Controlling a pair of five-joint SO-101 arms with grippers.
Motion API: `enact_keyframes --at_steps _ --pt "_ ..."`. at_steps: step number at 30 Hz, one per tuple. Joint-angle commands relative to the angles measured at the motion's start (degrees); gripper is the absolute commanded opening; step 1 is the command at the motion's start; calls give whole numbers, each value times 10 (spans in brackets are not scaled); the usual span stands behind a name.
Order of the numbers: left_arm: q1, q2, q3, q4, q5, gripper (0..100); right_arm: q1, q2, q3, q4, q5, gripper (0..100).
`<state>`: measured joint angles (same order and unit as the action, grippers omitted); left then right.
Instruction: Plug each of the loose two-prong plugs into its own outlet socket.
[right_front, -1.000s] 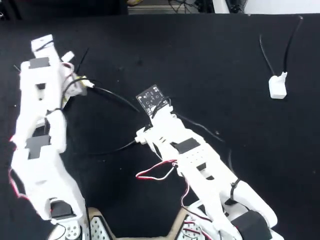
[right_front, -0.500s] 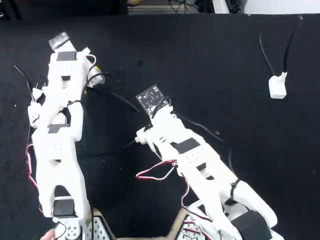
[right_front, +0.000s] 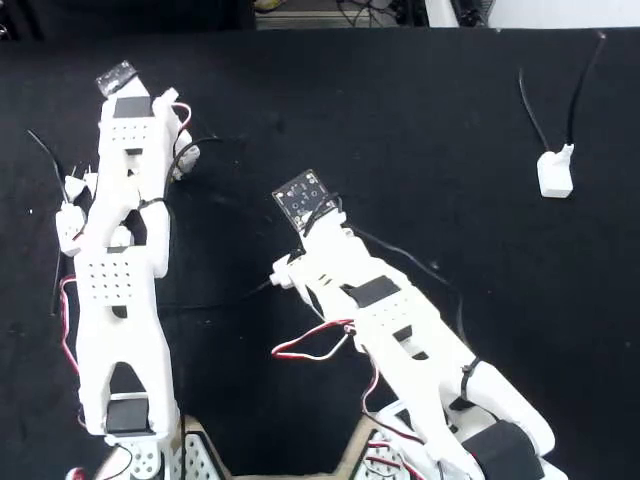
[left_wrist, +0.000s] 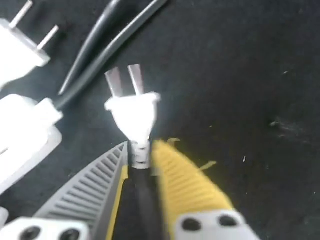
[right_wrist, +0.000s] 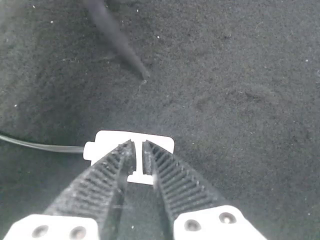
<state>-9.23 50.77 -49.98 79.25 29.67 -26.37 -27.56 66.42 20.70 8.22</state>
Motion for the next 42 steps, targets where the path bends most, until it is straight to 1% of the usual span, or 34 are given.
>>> enact_keyframes --at_steps 1,4,6,9,13,15,19,23,24,26,30,35,38,42 --pt "-17 -14 -30 8 8 26 11 -23 -4 -4 2 29" --pt "-26 -21 -42 35 6 30 11 -23 -4 -4 2 29" --pt "-30 -21 -78 72 4 30 11 -23 -4 -4 2 29" --pt "-32 -21 -155 142 2 30 11 -23 -4 -4 2 29" --pt "-29 -15 -276 212 -43 30 11 -23 -2 -4 2 29" --pt "-30 -18 -301 218 -67 30 11 -23 -2 -4 2 29" --pt "-31 -21 -301 218 -125 30 13 -25 -2 -4 2 29" --pt "-29 -28 -271 219 -156 30 58 -28 -8 -4 -4 29" --pt "-26 -41 -255 219 -160 30 72 -28 -14 -4 -11 29" --pt "-18 -77 -201 219 -156 30 98 -28 -21 -4 -49 29" --pt "12 -185 -54 219 -154 30 142 -24 -35 0 -113 29" --pt "63 -325 162 207 -156 30 150 -24 -36 1 -124 29" --pt "90 -396 287 167 -156 30 150 -24 -36 1 -124 29" --pt "120 -478 452 84 -156 30 152 -24 -36 0 -124 29"
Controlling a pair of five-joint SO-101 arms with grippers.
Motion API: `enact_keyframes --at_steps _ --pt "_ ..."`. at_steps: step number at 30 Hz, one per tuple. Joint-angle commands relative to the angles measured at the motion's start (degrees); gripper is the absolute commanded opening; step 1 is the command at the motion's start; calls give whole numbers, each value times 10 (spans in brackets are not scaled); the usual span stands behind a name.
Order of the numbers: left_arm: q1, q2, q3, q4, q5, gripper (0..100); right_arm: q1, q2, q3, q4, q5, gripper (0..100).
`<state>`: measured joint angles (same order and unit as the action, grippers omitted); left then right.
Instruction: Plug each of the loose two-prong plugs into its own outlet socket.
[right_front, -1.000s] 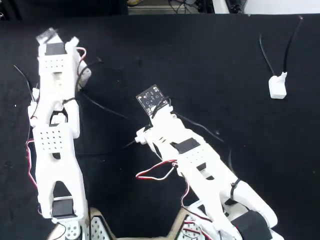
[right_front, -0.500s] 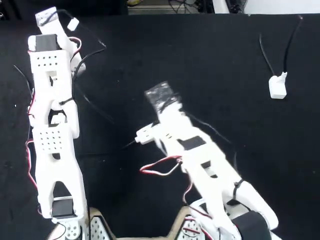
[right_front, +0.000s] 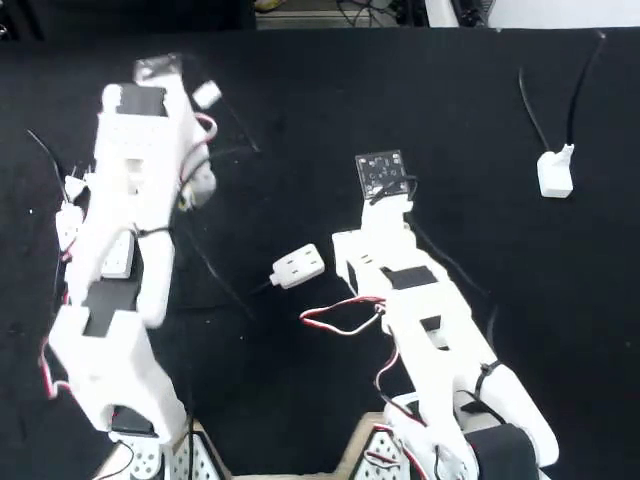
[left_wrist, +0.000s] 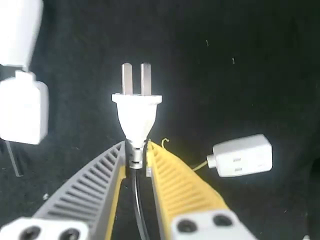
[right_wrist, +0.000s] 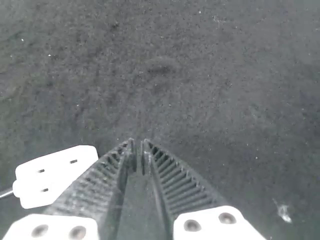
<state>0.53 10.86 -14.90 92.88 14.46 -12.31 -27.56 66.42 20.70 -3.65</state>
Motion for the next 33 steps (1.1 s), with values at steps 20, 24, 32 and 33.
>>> enact_keyframes --at_steps 20,24,32,33 --pt "89 -285 549 -295 -116 174 9 -23 -33 -2 -3 29" --pt "30 -332 553 -295 -120 184 8 -23 -33 1 -6 29" --pt "-179 -413 596 -332 -118 184 -127 -23 -75 98 -2 29" --pt "-199 -413 613 -348 -118 184 -137 -23 -89 112 -2 29"
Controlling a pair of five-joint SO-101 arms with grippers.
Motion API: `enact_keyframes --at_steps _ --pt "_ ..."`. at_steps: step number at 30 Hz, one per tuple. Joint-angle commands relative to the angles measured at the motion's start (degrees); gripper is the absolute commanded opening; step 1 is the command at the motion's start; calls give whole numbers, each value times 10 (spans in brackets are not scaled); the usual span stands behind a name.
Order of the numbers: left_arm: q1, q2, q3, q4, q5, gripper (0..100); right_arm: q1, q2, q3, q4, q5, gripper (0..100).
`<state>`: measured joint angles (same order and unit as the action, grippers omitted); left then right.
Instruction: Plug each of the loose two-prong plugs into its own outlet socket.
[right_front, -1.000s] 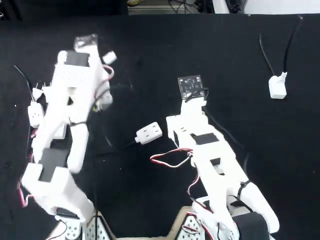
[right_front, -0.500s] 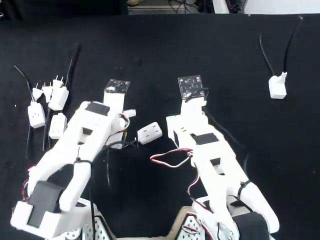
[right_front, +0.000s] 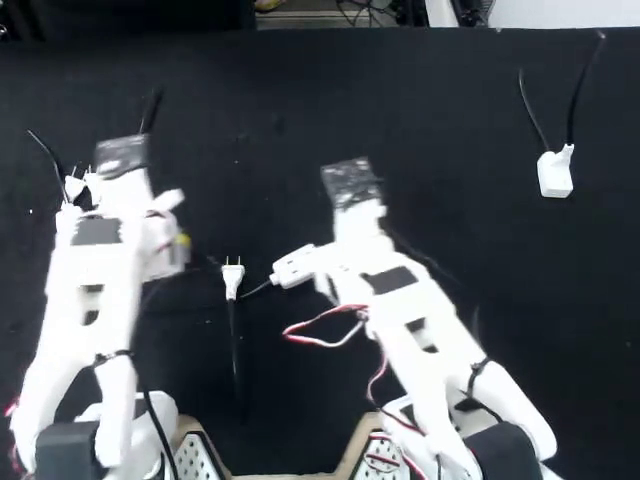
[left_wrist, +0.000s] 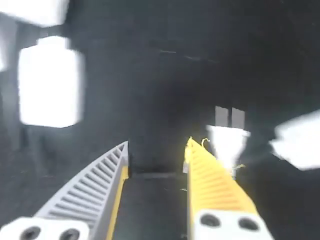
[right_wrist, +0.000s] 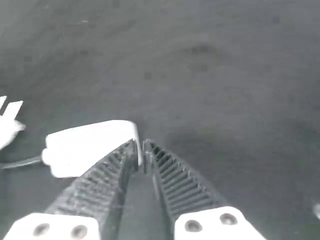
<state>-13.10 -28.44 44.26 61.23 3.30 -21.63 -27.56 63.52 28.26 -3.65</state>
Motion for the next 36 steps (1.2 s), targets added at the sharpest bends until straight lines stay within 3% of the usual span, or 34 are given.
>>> enact_keyframes --at_steps 1,5,9,14,18,25,36 --pt "-80 -20 43 -52 -5 184 -51 -23 -74 54 -2 29" --pt "-121 -23 130 -149 -5 184 -99 -23 -99 93 -6 29" --pt "-134 -24 171 -197 -4 184 -179 -23 -99 91 -7 29" --pt "-135 -21 189 -220 -4 184 -234 7 -69 -4 -83 30" --pt "-136 -25 189 -219 -4 184 -244 95 -86 -49 -78 33" --pt "-132 -20 189 -219 -4 184 -266 240 -188 -4 -98 146" --pt "-98 -25 204 -220 -4 184 -265 298 -274 6 -95 148"
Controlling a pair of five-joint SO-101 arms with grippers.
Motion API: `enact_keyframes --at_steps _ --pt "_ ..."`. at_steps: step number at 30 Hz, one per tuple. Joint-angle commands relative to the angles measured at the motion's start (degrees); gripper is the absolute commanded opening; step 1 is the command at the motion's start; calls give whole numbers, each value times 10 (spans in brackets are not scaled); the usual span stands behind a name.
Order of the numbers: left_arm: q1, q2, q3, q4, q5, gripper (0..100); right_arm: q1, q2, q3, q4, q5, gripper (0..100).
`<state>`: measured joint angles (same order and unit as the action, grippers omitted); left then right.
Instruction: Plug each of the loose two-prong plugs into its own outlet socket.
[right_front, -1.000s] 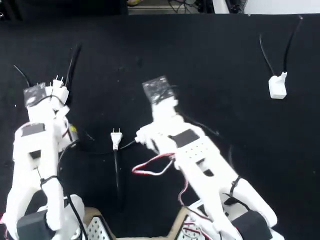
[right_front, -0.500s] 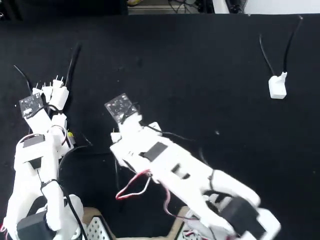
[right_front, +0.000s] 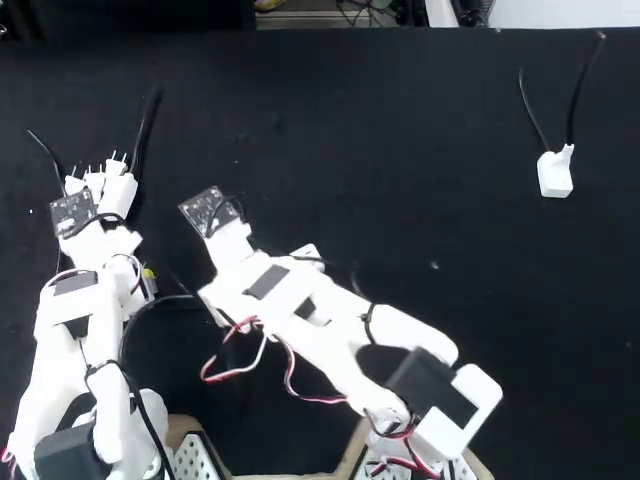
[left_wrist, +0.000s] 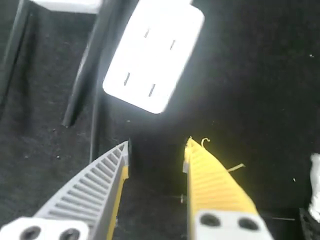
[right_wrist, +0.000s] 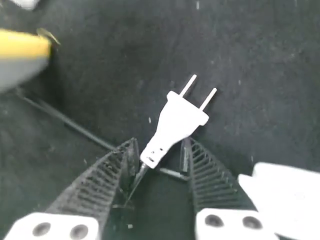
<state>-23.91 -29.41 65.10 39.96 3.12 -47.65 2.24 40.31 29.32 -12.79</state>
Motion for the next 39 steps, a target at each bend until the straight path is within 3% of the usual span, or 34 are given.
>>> enact_keyframes --at_steps 1,6,17,24,27,34,39 --pt "10 -16 -4 -7 -3 184 -3 2 -43 -2 -3 146" --pt "10 -16 -5 -7 -3 184 -2 7 -43 9 -2 13" --pt "10 -16 -4 -7 -3 184 42 -45 -39 54 -3 18" --pt "10 -16 -5 -7 -3 184 -21 -9 -42 21 -3 256" --pt "10 -16 -5 -7 -3 184 -36 20 -43 -10 -3 278" --pt "10 -16 -6 -7 -3 184 -19 45 -52 -33 -6 203" --pt "10 -16 -6 -7 -3 184 16 40 -51 -32 -4 8"
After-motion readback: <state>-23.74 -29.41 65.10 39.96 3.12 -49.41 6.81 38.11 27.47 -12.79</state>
